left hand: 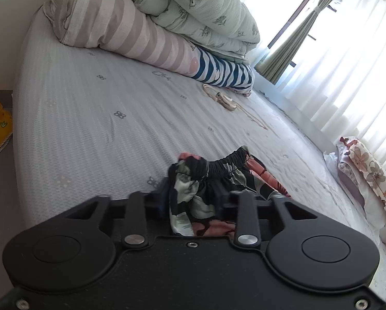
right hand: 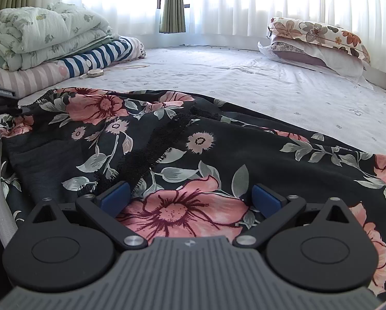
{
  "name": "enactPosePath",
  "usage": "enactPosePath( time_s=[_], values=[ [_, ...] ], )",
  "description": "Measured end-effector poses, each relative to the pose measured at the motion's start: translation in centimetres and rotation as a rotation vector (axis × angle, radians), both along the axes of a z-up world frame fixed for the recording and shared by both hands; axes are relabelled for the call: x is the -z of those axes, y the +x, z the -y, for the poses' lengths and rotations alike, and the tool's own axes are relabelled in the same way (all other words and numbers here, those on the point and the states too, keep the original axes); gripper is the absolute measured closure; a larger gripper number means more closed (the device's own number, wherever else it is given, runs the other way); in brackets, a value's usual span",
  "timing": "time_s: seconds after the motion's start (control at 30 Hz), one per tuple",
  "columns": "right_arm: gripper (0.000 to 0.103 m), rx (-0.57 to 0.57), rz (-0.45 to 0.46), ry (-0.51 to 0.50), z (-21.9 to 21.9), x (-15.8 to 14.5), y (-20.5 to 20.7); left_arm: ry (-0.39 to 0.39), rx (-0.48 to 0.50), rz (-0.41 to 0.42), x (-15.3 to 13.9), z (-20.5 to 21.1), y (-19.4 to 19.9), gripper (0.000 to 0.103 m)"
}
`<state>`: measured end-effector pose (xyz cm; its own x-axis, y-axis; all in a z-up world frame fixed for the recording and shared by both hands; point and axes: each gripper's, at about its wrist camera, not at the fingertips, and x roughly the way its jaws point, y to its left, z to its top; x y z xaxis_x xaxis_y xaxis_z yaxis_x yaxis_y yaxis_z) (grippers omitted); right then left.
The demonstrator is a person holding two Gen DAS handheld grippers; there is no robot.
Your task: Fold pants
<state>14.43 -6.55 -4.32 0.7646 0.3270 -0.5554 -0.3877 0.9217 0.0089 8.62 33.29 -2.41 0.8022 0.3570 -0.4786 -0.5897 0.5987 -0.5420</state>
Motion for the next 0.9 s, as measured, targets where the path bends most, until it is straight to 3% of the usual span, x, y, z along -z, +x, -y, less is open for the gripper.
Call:
enactPosePath(
  time_s=[0.17, 0.37, 0.53, 0.67, 0.8, 0.9],
  values=[
    [0.0, 0.0, -0.001, 0.0, 0.0, 0.0, 0.0, -0.023, 0.001, -0.006, -0.6, 0.2, 0.0, 0.092],
    [0.0, 0.018, -0.085, 0.016, 0.5, -1.4, 0.9, 0.102, 0.102, 0.005, -4.0, 4.6, 0.1, 0.095],
    [0.0, 0.118, -0.131, 0.19, 5.3, -3.1, -0.4, 0.222, 0.292, 0.067, -7.8, 11.9, 0.3, 0.095],
    [0.0, 0.226, -0.103, 0.262, 10.8, -4.7, -2.3, 0.3, 0.49, 0.1, -9.6, 19.5, 0.7, 0.095],
    [0.0, 0.331, -0.114, 0.297, 16.3, -5.7, -3.4, 0.346, 0.702, 0.094, -9.0, 28.3, 1.0, 0.094],
    [0.0, 0.381, -0.116, 0.31, 19.3, -6.0, -3.7, 0.345, 0.825, 0.046, -7.4, 34.1, 1.0, 0.094]
  ],
)
